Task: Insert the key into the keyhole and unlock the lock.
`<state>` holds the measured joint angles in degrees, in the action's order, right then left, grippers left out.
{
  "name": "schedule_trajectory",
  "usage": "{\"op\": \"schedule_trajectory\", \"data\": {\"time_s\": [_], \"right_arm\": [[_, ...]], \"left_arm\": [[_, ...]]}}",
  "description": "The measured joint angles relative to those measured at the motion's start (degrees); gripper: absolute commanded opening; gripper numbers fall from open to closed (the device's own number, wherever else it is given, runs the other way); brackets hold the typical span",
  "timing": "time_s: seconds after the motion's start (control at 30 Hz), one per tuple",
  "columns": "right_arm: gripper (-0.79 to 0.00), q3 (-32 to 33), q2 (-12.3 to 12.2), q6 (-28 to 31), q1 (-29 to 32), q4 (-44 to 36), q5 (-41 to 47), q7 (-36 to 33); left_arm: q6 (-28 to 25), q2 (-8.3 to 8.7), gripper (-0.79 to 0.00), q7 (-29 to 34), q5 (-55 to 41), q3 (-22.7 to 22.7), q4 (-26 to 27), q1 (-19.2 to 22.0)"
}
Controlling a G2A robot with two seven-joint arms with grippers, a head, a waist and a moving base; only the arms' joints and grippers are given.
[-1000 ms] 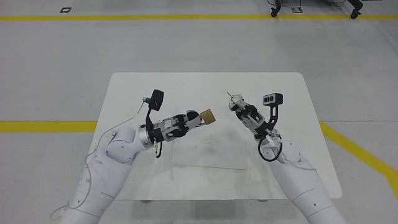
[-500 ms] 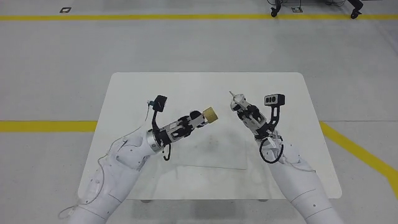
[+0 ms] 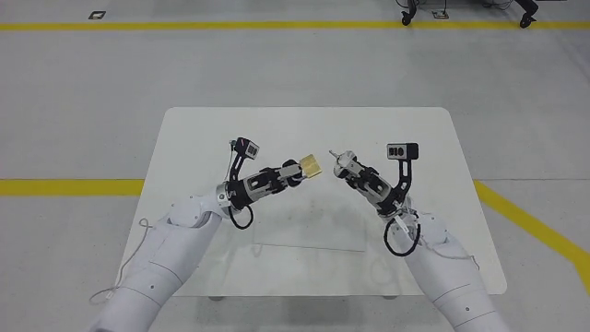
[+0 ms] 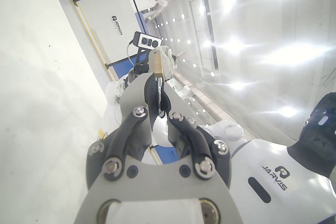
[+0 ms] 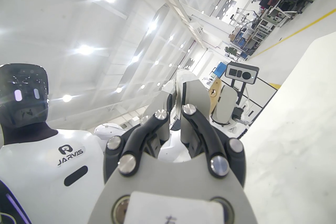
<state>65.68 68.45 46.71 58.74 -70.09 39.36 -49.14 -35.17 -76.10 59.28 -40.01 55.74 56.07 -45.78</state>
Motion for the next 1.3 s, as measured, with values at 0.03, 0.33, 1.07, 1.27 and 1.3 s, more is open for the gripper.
{"op": "schedule_trajectory", "data": {"time_s": [0.03,0.33,1.07,1.27,1.3], "right_arm": [[-0.785,-0.02,0.02,-0.08,0.03,-0.09,-0.11,-0.29],[-0.785,-0.95,0.41,-0.81,0.06,-0.4,-0.49,-1.86],[-0.785,-3.89,2.51,-0.37,-3.97,5.6,1.02,-1.41],[-0.785,-3.01,2.65,0.68,-4.25,5.19,1.91,-2.02],[-0.785,-2.46,2.57,0.81,-4.1,4.92,2.3,-2.13]], "left_arm": [[0.1,-0.13,-0.785,0.46,-0.39,-0.13,-0.35,0.17],[1.06,-0.92,-0.785,2.22,-2.61,-0.45,-2.43,0.85],[0.19,-1.63,-0.785,6.74,-2.97,0.48,-2.32,0.67],[-2.15,-1.47,-0.785,4.83,2.61,0.78,-3.13,1.48],[-3.16,-1.38,-0.785,3.76,4.62,0.89,-3.11,1.57]]}}
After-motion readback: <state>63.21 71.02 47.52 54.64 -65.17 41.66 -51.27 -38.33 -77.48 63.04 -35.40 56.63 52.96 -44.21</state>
